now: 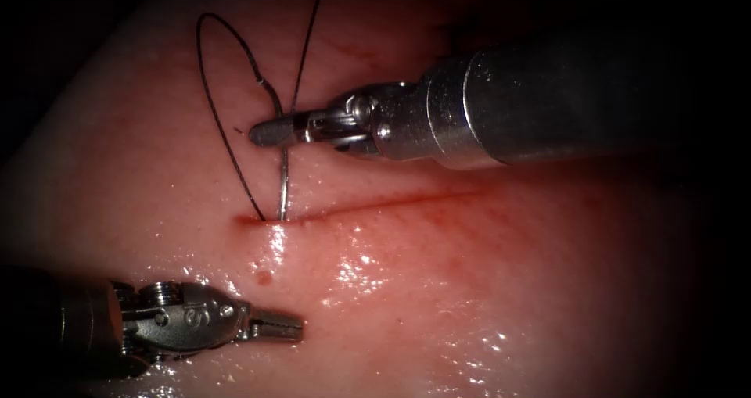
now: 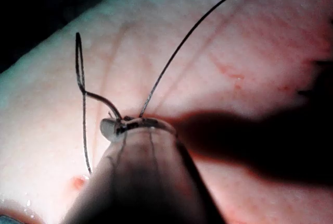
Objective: Wound Closure
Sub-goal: Insert needle into flesh beneath wound
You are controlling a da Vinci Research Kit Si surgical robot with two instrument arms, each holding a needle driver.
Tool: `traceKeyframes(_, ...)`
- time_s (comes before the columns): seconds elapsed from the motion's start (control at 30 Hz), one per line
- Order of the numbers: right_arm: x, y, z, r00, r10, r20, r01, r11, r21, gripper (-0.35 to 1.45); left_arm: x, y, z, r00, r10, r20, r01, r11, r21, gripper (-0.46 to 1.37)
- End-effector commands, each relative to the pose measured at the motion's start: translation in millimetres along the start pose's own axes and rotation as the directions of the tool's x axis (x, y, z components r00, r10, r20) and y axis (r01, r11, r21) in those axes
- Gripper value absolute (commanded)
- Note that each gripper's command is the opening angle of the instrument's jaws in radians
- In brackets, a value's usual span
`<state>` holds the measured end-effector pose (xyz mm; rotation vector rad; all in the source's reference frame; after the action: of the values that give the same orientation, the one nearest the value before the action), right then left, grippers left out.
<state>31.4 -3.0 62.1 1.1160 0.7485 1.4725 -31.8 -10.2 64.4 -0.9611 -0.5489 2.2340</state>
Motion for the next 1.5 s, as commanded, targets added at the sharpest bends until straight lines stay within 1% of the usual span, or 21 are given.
traceKeyframes(0.03,0.1,-0.1,0.0,1.000,0.018,0.002,-0.018,1.000,0.024,-0.35,0.0,0.0,0.0,1.000,0.000,0.001,0.000,1.000,-0.009,-0.35)
traceKeyframes(0.33,0.2,0.4,0.3,0.994,0.112,0.013,-0.113,0.986,0.119,-0.35,0.0,-0.1,0.0,1.000,0.006,0.000,-0.006,1.000,-0.009,-0.35)
traceKeyframes(0.57,-1.0,0.8,0.7,0.977,0.206,0.060,-0.213,0.963,0.167,-0.35,0.0,-0.1,0.0,1.000,0.017,0.000,-0.017,1.000,-0.009,-0.35)
traceKeyframes(0.77,-1.9,0.4,0.8,0.956,0.274,0.104,-0.289,0.939,0.185,-0.35,0.0,-0.1,0.0,1.000,0.017,0.000,-0.017,1.000,-0.009,-0.35)
traceKeyframes(0.93,-2.5,0.1,0.9,0.941,0.315,0.124,-0.335,0.920,0.203,-0.35,0.0,-0.2,0.0,1.000,0.018,0.000,-0.018,1.000,-0.010,-0.35)
traceKeyframes(0.97,-2.8,-0.1,0.9,0.935,0.326,0.139,-0.349,0.913,0.210,-0.35,-0.1,-0.2,0.0,1.000,0.018,0.000,-0.018,1.000,-0.010,-0.35)
traceKeyframes(1.13,-3.8,-0.7,1.1,0.921,0.352,0.165,-0.382,0.899,0.214,-0.35,-0.1,-0.3,0.0,1.000,0.018,0.000,-0.018,1.000,-0.010,-0.35)
traceKeyframes(1.27,-5.0,-1.2,1.2,0.900,0.385,0.202,-0.424,0.879,0.215,-0.35,-0.1,-0.3,-0.1,1.000,0.019,0.000,-0.019,1.000,-0.011,-0.35)
traceKeyframes(1.5,-6.9,-2.4,1.4,0.889,0.391,0.237,-0.441,0.871,0.216,-0.35,-0.1,-0.3,-0.1,1.000,0.019,0.000,-0.019,1.000,-0.011,-0.35)
